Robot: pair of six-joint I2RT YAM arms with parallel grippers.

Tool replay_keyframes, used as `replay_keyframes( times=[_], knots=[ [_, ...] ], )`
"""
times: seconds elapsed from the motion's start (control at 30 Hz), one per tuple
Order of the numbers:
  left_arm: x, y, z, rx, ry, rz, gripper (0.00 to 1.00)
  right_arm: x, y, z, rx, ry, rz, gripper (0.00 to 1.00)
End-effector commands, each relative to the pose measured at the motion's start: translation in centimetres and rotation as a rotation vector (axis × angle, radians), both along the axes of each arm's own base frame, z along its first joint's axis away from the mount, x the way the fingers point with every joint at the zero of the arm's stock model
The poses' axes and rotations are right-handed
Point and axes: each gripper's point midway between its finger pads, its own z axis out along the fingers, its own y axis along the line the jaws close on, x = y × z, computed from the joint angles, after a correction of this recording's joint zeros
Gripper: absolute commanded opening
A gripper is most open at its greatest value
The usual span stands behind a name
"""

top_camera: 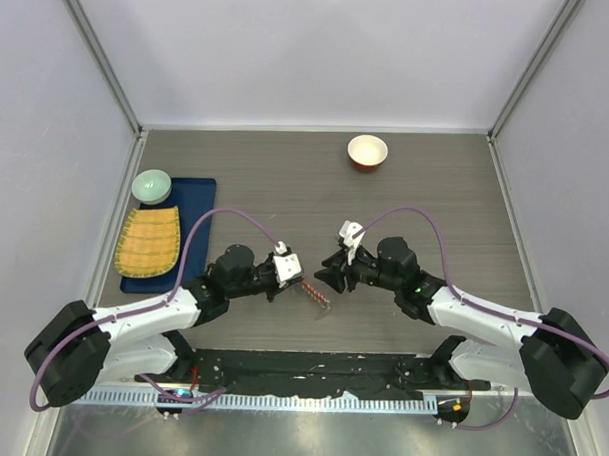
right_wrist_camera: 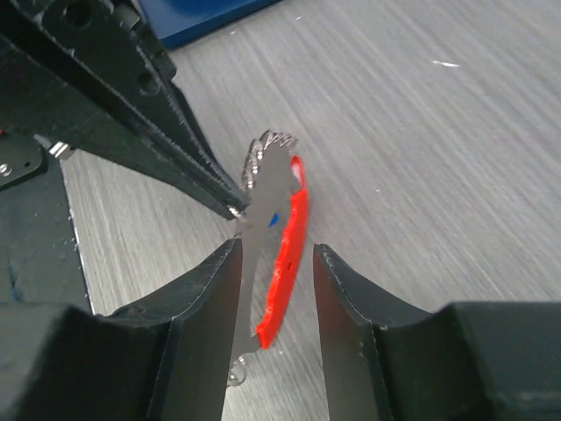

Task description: Put the keys on the keyring

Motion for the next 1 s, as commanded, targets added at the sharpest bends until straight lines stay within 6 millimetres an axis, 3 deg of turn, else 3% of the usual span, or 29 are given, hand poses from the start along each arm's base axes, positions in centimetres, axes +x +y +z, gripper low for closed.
replay_keyframes(
  times=[0.0,0.3,0.4,0.5,0.53,0.7,0.97],
  knots=[
    [0.8,-0.7,2.1,-0.026,-0.062,-0.009,0.0,-0.9,1.6,1.5,0.053,-0.046,0.119,0.44],
    [0.4,-0.5,2.8,-0.106,-0.089,0.002,0.0,-1.0,2.3,1.0,0.089,-0.054,0.147,0.41],
    [0.7,-0.4,4.0,-0.195,-0.101,0.046,0.0,-0.6,2.2,1.0,0.104,-0.064,0.124,0.39],
    [0.7,0.3,3.6,-0.257,-0.086,0.099,0.0,-0.7,2.2,0.5,0.102,-0.058,0.128,0.39],
    [0.8,0.3,4.5,-0.297,-0.107,0.108,0.0,-0.7,2.3,0.4,0.101,-0.058,0.13,0.39],
    [0.6,0.7,5.1,-0.407,-0.073,0.147,0.0,-0.9,2.6,0.3,0.135,-0.045,0.14,0.39],
    [-0.2,-0.3,6.8,-0.504,-0.06,0.085,0.01,-1.1,2.7,-0.1,0.172,-0.044,0.149,0.39]
  ],
)
